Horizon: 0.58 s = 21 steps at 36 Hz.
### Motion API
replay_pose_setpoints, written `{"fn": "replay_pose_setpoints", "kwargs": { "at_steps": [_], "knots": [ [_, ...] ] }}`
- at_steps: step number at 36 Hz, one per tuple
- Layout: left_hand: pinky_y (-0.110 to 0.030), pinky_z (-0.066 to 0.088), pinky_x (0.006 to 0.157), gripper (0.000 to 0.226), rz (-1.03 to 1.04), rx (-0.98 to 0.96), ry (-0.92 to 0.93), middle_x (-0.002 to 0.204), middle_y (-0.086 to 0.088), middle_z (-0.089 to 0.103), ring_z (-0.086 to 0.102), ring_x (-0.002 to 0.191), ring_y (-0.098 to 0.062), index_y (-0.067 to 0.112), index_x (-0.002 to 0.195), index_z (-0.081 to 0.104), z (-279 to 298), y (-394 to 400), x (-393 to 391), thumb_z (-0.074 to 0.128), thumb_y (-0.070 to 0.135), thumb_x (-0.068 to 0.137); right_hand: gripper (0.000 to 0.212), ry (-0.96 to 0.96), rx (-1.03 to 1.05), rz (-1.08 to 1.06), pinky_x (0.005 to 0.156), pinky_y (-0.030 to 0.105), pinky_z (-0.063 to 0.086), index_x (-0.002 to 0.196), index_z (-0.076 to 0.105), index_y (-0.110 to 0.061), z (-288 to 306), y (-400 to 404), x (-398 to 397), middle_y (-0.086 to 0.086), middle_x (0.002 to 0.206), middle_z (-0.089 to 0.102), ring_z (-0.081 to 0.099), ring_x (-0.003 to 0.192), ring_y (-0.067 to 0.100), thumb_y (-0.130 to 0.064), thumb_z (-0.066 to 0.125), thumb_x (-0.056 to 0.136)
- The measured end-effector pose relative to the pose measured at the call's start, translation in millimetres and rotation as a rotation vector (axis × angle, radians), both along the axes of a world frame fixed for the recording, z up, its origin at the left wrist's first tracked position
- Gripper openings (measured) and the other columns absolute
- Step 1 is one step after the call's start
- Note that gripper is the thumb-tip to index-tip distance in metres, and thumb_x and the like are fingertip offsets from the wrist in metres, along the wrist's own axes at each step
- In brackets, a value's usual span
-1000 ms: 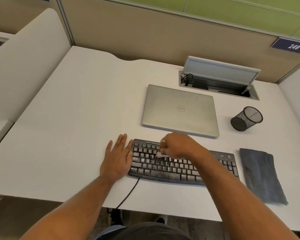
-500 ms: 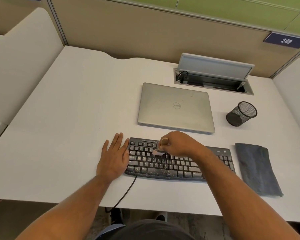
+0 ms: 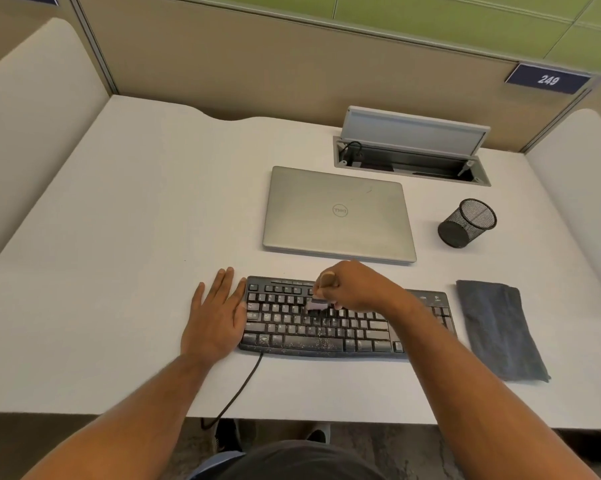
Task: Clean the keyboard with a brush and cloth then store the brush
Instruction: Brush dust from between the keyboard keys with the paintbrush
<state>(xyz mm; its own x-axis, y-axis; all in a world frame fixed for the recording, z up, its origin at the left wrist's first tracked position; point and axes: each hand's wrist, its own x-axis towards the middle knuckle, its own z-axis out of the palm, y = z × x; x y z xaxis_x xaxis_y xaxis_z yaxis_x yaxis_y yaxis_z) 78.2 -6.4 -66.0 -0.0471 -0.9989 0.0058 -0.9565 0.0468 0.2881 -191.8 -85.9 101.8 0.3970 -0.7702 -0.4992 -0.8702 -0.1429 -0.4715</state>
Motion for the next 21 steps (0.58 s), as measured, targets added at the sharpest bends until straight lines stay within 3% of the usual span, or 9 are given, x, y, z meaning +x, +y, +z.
{"fn": "replay_pose_setpoints", "kwargs": {
  "at_steps": [6, 14, 19, 21],
  "knots": [
    [-0.05, 0.01, 0.127, 0.063, 0.001, 0.015, 0.001, 0.169, -0.001, 0.017, 0.006, 0.157, -0.014, 0.023, 0.161, 0.029, -0.3, -0.1, 0.5, 0.012, 0.042, 0.103, 0.017, 0.135, -0.022, 0.022, 0.082, 0.031, 0.048, 0.108, 0.077, -0.021, 1.0, 0.7, -23.5, -0.013, 0.095, 0.069, 0.058, 0.077, -0.004, -0.027, 0.063, 0.103],
    [-0.05, 0.01, 0.127, 0.063, 0.004, 0.022, -0.009, 0.17, 0.0, 0.017, 0.006, 0.157, -0.014, 0.024, 0.161, 0.029, -1.3, -1.0, 0.6, 0.012, 0.042, 0.103, 0.015, 0.342, -0.054, -0.006, 0.087, 0.037, 0.056, 0.099, 0.074, -0.02, -1.9, -6.5, -51.2, -0.001, 0.104, 0.074, 0.066, 0.092, 0.017, -0.025, 0.06, 0.1],
    [-0.052, 0.014, 0.126, 0.061, 0.003, 0.005, 0.012, 0.169, -0.002, 0.021, 0.011, 0.157, -0.016, 0.022, 0.159, 0.033, -2.1, -0.3, 1.1, 0.016, 0.041, 0.104, 0.017, -0.015, 0.023, -0.167, 0.082, 0.036, 0.06, 0.086, 0.076, -0.025, 3.6, 6.0, -44.2, -0.008, 0.09, 0.077, 0.073, 0.073, 0.007, -0.025, 0.065, 0.1],
    [-0.052, 0.014, 0.126, 0.061, 0.0, 0.006, 0.012, 0.169, -0.003, 0.021, 0.011, 0.157, -0.016, 0.022, 0.16, 0.033, -1.4, -0.2, 0.9, 0.016, 0.041, 0.104, 0.016, -0.045, 0.017, -0.177, 0.083, 0.034, 0.058, 0.088, 0.077, -0.025, 1.3, 12.1, -39.5, -0.012, 0.084, 0.074, 0.071, 0.074, 0.007, -0.024, 0.066, 0.1]
  ]
}}
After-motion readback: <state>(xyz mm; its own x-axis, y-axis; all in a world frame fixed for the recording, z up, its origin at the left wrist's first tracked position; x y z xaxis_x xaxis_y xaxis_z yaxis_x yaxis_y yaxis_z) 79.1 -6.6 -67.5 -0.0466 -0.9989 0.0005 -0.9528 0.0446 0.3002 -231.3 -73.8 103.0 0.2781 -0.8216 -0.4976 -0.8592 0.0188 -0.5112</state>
